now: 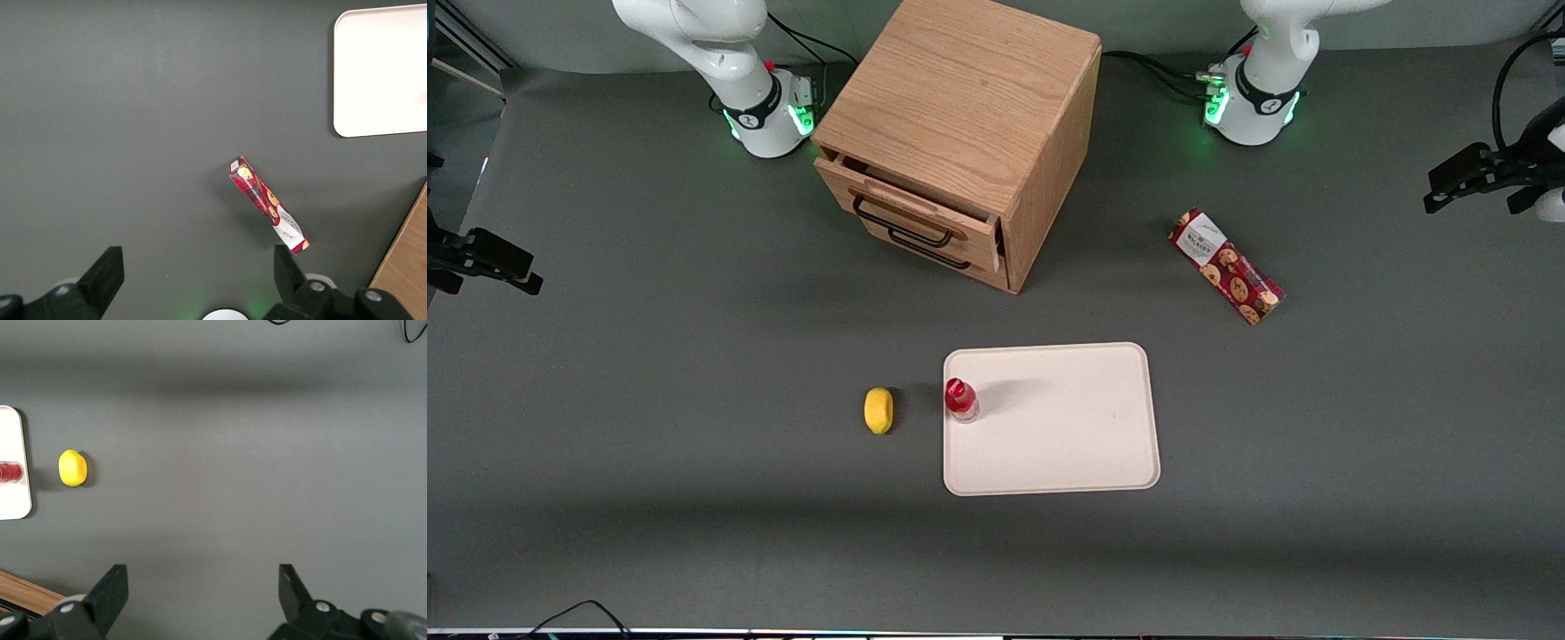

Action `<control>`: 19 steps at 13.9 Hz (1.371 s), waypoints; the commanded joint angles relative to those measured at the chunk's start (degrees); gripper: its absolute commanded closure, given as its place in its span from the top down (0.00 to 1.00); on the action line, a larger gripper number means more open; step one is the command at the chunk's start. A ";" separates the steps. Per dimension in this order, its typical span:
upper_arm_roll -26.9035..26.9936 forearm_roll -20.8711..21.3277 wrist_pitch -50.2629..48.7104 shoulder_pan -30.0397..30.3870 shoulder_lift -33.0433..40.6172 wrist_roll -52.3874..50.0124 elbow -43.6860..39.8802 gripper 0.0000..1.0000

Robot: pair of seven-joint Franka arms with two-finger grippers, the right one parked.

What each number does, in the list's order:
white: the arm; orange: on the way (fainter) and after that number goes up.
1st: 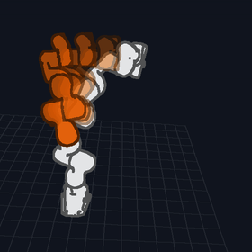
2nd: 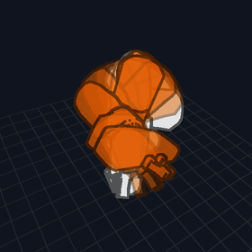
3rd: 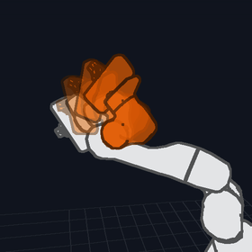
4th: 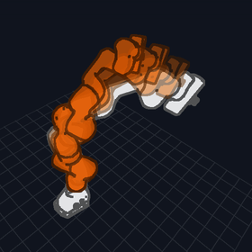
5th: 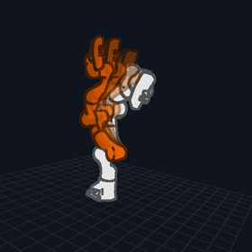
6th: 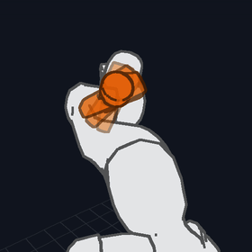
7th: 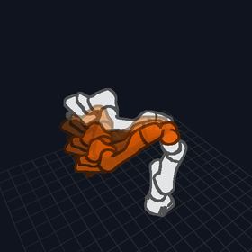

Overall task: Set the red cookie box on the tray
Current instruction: 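Move the left gripper over the red plaid shortbread box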

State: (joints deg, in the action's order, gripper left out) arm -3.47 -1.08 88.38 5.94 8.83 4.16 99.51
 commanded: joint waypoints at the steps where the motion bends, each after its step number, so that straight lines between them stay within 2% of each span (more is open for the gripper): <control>1: 0.22 -0.06 -0.49 -0.41 0.04 0.85 -0.11 1.00; 12: -0.13 -0.06 1.79 -1.37 -1.97 -0.81 4.81 1.00; 15: -0.13 -0.58 6.26 -2.86 -4.43 -10.10 7.35 1.00; 18: -0.39 -0.94 14.60 -3.74 -5.14 -18.71 13.67 1.00; 19: -0.83 -2.24 17.15 -3.92 -5.75 -23.53 15.69 1.00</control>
State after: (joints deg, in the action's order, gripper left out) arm -4.20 -1.87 101.11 3.01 2.64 -12.14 110.84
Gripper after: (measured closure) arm 0.000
